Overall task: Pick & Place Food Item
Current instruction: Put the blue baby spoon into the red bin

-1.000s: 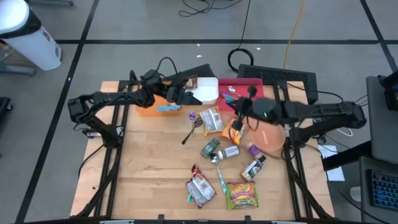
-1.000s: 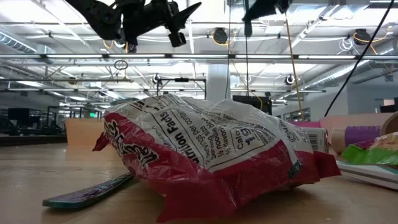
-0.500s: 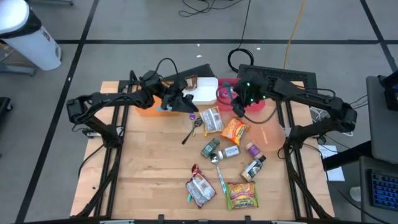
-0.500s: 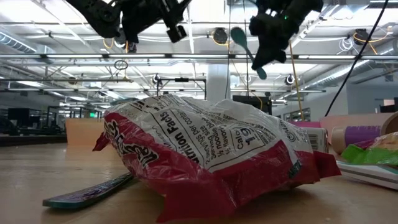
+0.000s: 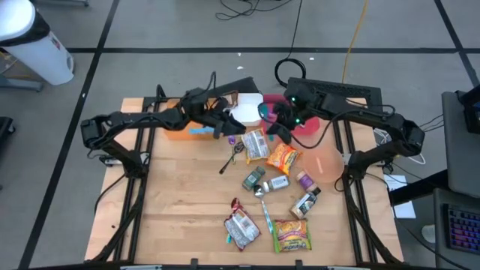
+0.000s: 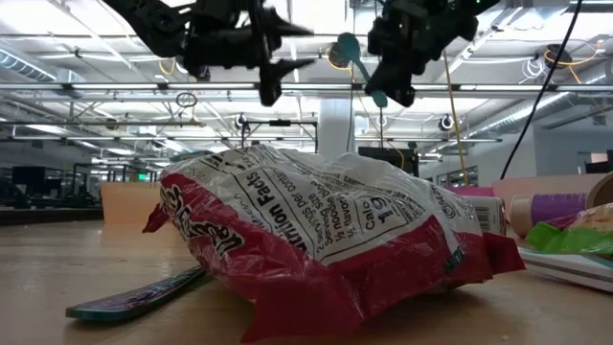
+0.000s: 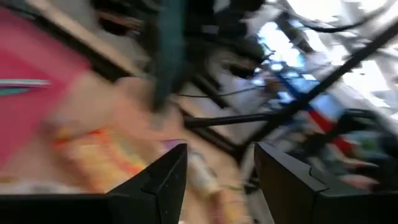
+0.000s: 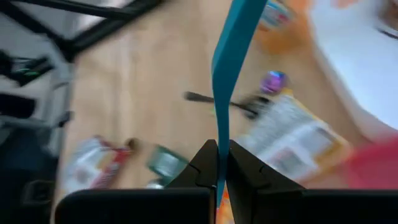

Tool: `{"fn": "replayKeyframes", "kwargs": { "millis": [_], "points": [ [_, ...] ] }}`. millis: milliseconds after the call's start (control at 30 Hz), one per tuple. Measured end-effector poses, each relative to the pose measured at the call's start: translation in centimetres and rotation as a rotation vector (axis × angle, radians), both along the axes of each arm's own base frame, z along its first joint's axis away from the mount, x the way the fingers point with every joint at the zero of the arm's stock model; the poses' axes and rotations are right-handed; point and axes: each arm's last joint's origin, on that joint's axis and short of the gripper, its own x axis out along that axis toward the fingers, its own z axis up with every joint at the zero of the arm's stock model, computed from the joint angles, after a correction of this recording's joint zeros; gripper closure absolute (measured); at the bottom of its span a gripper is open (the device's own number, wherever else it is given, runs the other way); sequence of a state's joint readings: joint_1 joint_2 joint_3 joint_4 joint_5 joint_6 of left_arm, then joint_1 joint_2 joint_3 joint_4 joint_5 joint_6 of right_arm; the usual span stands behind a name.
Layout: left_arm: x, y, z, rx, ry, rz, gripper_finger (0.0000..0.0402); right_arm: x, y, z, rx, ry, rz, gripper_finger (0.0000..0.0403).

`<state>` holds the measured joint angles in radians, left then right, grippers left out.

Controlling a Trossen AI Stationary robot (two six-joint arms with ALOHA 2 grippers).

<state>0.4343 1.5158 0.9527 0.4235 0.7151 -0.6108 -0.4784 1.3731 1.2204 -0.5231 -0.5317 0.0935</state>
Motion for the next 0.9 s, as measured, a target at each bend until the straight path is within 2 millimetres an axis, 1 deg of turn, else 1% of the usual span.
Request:
{"fn": "replayKeyframes", "kwargs": {
  "millis": [133, 300, 467, 567, 733, 833, 900],
  "points": [
    [0.0, 0.4, 0.0, 0.065, -0.014, 0.063, 0.0206, 0.2, 0.6, 0.0, 0.029, -0.012, 0.056, 0.0400],
    [0.4, -0.2, 0.9, 0.128, -0.087, 0.079, 0.0206, 0.6, 1.2, -0.1, 0.029, -0.021, 0.113, 0.0401],
    [1.4, -0.7, 2.0, 0.189, -0.057, 0.128, 0.0206, 1.0, 1.8, -0.3, 0.062, -0.032, 0.168, 0.0400],
    [2.1, -0.8, 2.5, 0.223, -0.006, 0.130, 0.0206, 1.6, 2.0, -0.7, 0.063, -0.030, 0.182, 0.0401],
    [2.7, -0.8, 4.3, 0.260, -0.027, 0.124, 0.0206, 2.0, 2.3, -0.9, 0.064, -0.031, 0.199, 0.0401],
    [2.8, -0.8, 4.6, 0.269, -0.021, 0.130, 0.0206, 2.1, 2.6, -1.3, 0.076, -0.007, 0.207, 0.0400],
    [2.8, -0.8, 4.6, 0.266, -0.016, 0.133, 0.0206, 2.3, 2.9, -1.2, 0.069, -0.018, 0.217, 0.0400]
  ]
}}
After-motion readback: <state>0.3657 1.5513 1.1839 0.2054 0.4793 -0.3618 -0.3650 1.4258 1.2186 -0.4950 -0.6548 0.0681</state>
